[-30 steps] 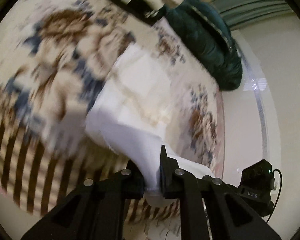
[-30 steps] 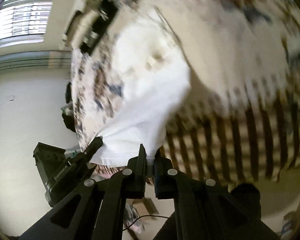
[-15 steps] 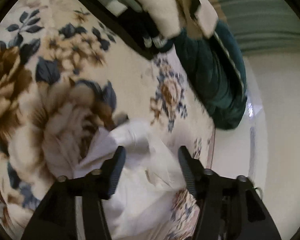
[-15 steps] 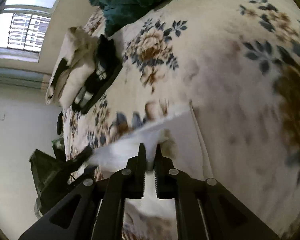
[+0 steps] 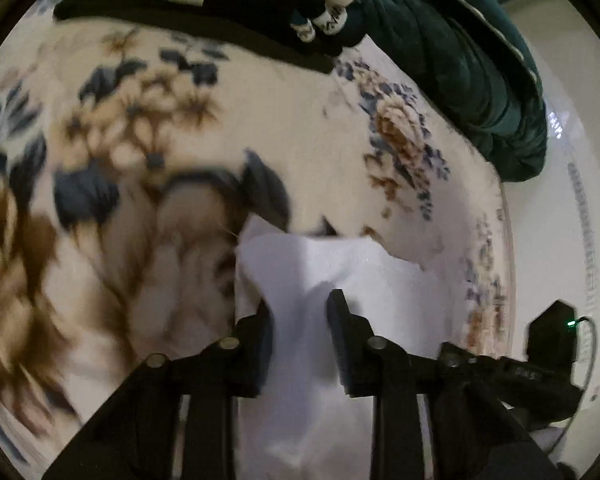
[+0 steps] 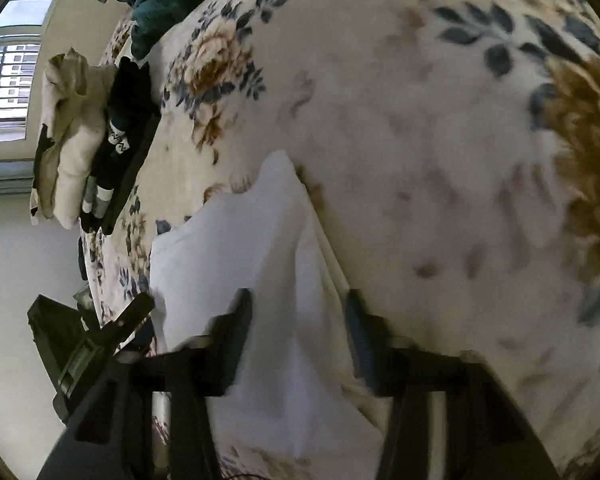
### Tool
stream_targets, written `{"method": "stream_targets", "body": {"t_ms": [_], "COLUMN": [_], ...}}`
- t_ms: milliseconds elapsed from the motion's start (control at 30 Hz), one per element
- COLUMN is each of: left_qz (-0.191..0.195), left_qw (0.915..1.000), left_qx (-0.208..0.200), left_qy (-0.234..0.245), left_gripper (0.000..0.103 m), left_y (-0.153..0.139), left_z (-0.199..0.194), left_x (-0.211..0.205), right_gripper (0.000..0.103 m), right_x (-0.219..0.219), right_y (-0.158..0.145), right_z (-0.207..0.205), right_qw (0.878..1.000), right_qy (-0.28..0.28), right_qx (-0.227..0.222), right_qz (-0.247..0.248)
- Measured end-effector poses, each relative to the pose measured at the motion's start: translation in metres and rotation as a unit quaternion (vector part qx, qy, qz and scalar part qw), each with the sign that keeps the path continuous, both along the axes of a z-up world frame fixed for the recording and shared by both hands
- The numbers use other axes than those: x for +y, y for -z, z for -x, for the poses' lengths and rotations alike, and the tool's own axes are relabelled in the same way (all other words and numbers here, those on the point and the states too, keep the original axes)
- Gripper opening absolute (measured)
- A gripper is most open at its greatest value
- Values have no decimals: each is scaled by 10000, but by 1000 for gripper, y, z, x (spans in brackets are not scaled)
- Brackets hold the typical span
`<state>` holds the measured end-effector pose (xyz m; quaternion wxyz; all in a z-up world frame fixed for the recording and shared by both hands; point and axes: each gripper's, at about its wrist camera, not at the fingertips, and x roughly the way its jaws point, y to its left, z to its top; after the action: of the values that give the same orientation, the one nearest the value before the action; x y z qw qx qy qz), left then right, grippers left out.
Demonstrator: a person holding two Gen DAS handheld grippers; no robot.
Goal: Fold small clothes
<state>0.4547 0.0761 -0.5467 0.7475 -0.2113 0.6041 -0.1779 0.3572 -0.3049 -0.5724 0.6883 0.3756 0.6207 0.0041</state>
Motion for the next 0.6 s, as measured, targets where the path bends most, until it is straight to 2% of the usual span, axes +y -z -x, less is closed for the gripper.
{"method": "stream_targets", "body": {"t_ms": [33,100,133,200,267,333,400,467,500,533,567,600], "left_qz": [64,319,406,443,383,357,239,356,335,261,205,162], "left_qw": [10000,9993,9989,9988,9988,9984,9982,9978,9983,9991,9994,9995], "left_qx": [25,141,177,158,273,421,543,567,475,331,271,255], "left_qy": [-28,-118,-171,-152,-113,-76,37,14,-8,10,72,110], "left_gripper": [25,31,32,42,42,42,42,41,38,26,2,2], "left_y": [-2,-6,-11,-20,-21,-14,-4,0,-2,-4,-5,-7], "left_z": [-1,8,21,52,80,105,118,126,129,132,133,134], "left_x": [6,21,31,44,50,50,42,33,29,25,20,16], "right_gripper": [3,3,4,8,27,41,42,42,42,42,42,41], "right_x": [3,0,0,-1,1,4,10,16,18,20,22,26], "right_y": [0,-7,-7,-15,-25,-29,-28,-22,-18,-12,-7,-2], "right_z": [-8,-6,-6,2,21,39,56,67,72,76,79,84], "right_qw": [9997,9992,9992,9992,9991,9988,9982,9975,9972,9968,9964,9960], "right_qy": [-3,33,33,-67,-266,-412,-544,-634,-650,-661,-680,-700], "right_qx": [-1,24,24,58,60,82,174,297,354,443,506,551], "right_qz": [244,410,410,391,319,240,170,119,67,16,10,-95]}}
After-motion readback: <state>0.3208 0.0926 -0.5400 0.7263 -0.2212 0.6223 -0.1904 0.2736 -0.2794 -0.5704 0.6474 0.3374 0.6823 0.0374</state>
